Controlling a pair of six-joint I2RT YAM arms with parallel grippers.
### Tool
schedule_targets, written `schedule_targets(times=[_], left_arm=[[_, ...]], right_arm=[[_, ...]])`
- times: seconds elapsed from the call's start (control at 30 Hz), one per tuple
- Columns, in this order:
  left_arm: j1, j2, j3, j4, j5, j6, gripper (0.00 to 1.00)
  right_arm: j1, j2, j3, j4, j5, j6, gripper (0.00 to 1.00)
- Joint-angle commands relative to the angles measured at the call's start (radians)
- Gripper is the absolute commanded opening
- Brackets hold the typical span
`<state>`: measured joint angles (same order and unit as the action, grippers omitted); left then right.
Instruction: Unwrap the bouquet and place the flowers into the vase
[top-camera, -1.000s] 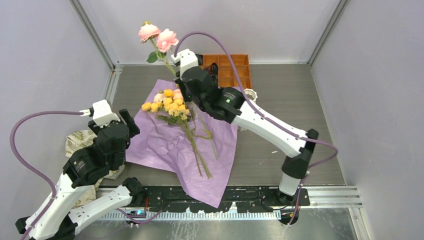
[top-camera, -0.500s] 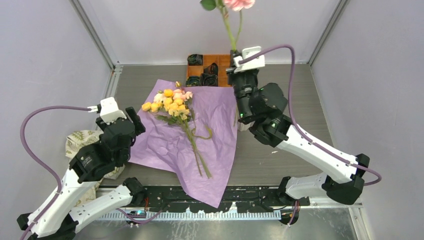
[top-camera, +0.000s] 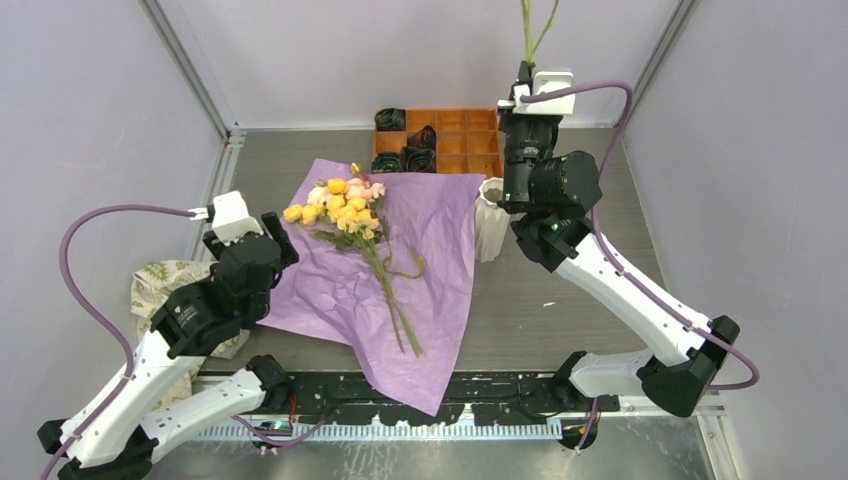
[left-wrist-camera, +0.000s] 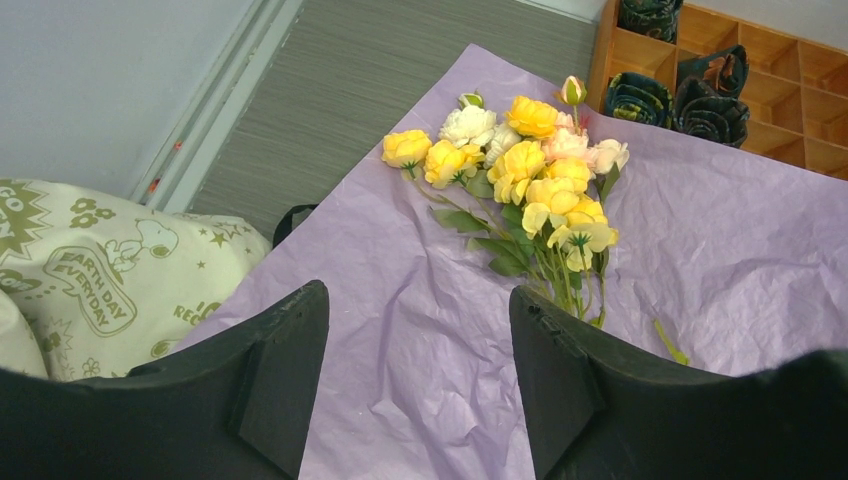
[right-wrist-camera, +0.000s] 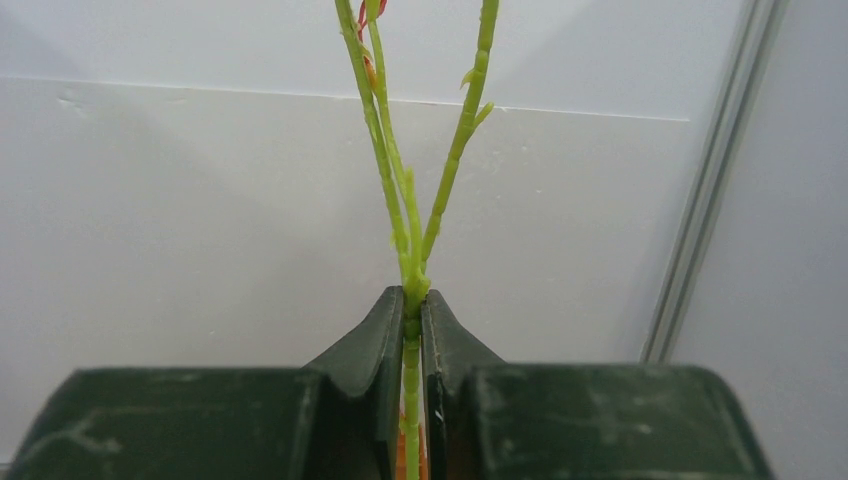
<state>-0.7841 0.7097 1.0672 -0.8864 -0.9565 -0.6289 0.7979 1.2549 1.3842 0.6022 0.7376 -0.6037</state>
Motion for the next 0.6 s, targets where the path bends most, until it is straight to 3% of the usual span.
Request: schedule_targets(times=[0.0, 0.23, 0.57], left_arm=[[0.004, 0.015, -0.003, 0.065, -0.008, -0.019, 0.67], [0.003, 0.032, -0.005, 0.079, -0.017, -0.005, 0.67], [0.003, 0.049, -0.025, 0.108, -0.029, 0.009, 0.67]], right_arm=[[-0.061, 0.030, 0.033, 0.099, -0.074, 0.003, 0.01], [-0.115, 0.084, 0.011, 0.157, -0.124, 0.046, 0.01], [-0.124, 0.071, -0.231, 0.363, -0.116, 0.112, 0.01]])
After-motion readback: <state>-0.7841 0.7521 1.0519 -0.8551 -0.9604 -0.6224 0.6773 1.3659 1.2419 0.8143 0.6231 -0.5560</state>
